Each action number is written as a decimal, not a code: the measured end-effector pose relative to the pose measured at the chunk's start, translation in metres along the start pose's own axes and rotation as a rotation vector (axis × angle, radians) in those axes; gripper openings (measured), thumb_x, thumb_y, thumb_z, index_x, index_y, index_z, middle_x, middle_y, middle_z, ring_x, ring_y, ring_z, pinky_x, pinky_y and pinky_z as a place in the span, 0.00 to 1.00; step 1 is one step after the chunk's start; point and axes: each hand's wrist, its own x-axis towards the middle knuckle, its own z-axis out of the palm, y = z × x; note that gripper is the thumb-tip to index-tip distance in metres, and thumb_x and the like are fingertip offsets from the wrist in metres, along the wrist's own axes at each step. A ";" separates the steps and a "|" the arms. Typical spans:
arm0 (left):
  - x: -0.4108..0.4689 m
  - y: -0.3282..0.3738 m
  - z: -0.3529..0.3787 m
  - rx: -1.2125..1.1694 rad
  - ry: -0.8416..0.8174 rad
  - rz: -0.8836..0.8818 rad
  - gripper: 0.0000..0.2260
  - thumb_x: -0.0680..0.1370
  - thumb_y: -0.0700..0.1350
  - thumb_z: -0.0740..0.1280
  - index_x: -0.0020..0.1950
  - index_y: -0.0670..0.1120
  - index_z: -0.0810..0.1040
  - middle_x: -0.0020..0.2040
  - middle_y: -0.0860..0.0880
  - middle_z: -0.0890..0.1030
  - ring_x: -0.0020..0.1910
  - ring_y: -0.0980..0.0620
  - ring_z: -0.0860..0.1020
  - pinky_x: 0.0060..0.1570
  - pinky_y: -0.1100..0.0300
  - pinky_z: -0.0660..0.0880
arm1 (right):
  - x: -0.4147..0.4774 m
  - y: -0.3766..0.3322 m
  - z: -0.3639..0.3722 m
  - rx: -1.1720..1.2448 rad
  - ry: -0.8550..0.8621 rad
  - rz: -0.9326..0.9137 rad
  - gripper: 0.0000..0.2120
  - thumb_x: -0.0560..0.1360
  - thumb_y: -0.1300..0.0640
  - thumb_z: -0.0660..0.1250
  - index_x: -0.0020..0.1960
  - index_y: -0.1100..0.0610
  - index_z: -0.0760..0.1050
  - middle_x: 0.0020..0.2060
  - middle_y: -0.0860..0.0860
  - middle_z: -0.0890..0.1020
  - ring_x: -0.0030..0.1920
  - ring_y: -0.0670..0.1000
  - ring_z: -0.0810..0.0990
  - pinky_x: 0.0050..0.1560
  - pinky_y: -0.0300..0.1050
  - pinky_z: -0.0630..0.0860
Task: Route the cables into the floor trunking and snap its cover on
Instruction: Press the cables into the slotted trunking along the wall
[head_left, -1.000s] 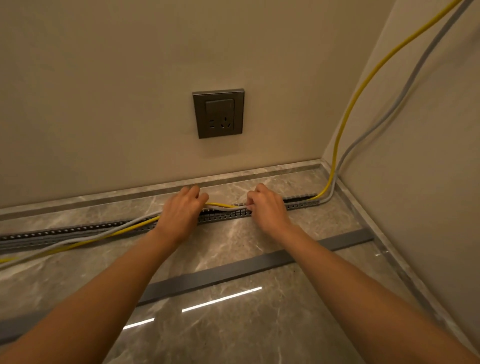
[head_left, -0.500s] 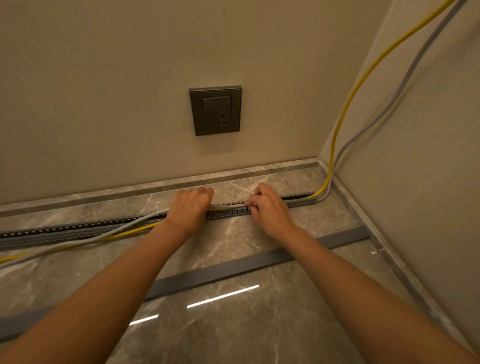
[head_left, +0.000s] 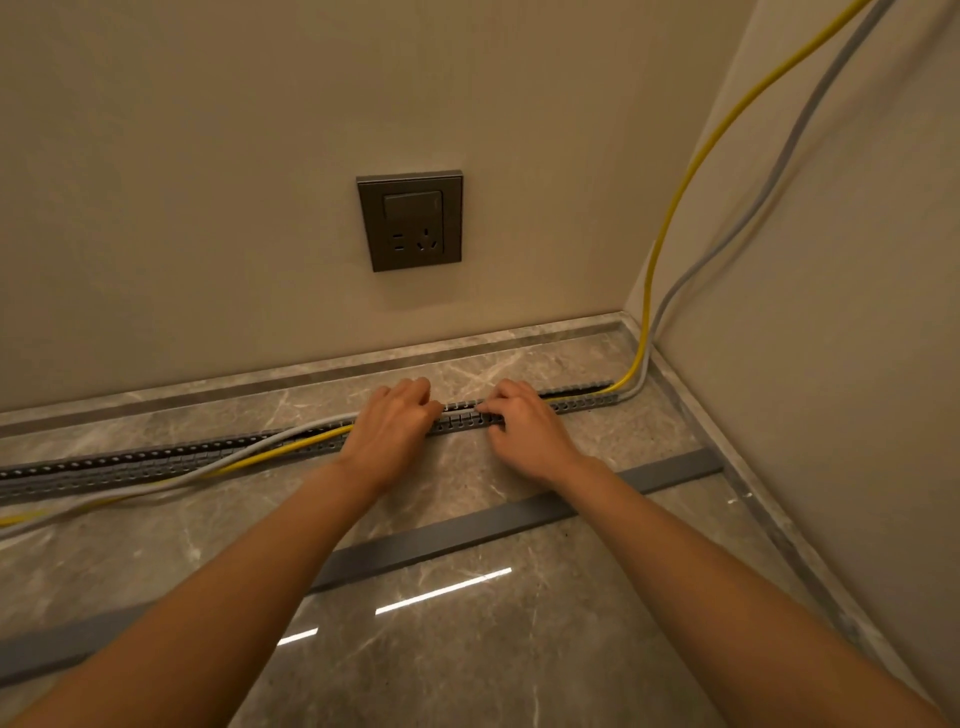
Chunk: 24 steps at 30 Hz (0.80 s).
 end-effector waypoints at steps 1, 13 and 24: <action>0.002 0.003 -0.005 0.009 -0.024 0.010 0.12 0.56 0.39 0.83 0.32 0.43 0.82 0.29 0.46 0.79 0.26 0.48 0.77 0.23 0.58 0.73 | -0.001 0.001 0.000 -0.008 -0.009 -0.008 0.18 0.75 0.64 0.60 0.64 0.61 0.72 0.57 0.55 0.74 0.60 0.53 0.69 0.63 0.46 0.67; 0.013 0.022 -0.009 -0.049 -0.241 -0.072 0.13 0.81 0.40 0.58 0.66 0.42 0.69 0.59 0.43 0.75 0.54 0.43 0.78 0.50 0.53 0.75 | -0.008 0.008 -0.002 -0.156 0.043 -0.061 0.15 0.73 0.61 0.60 0.57 0.65 0.75 0.55 0.58 0.77 0.57 0.57 0.74 0.63 0.50 0.67; 0.031 0.032 -0.012 -0.192 -0.285 -0.199 0.10 0.79 0.37 0.60 0.58 0.40 0.75 0.57 0.41 0.77 0.54 0.42 0.77 0.50 0.52 0.74 | 0.003 0.009 -0.020 -0.147 -0.124 -0.043 0.15 0.72 0.63 0.61 0.57 0.63 0.76 0.54 0.59 0.77 0.57 0.59 0.73 0.59 0.50 0.68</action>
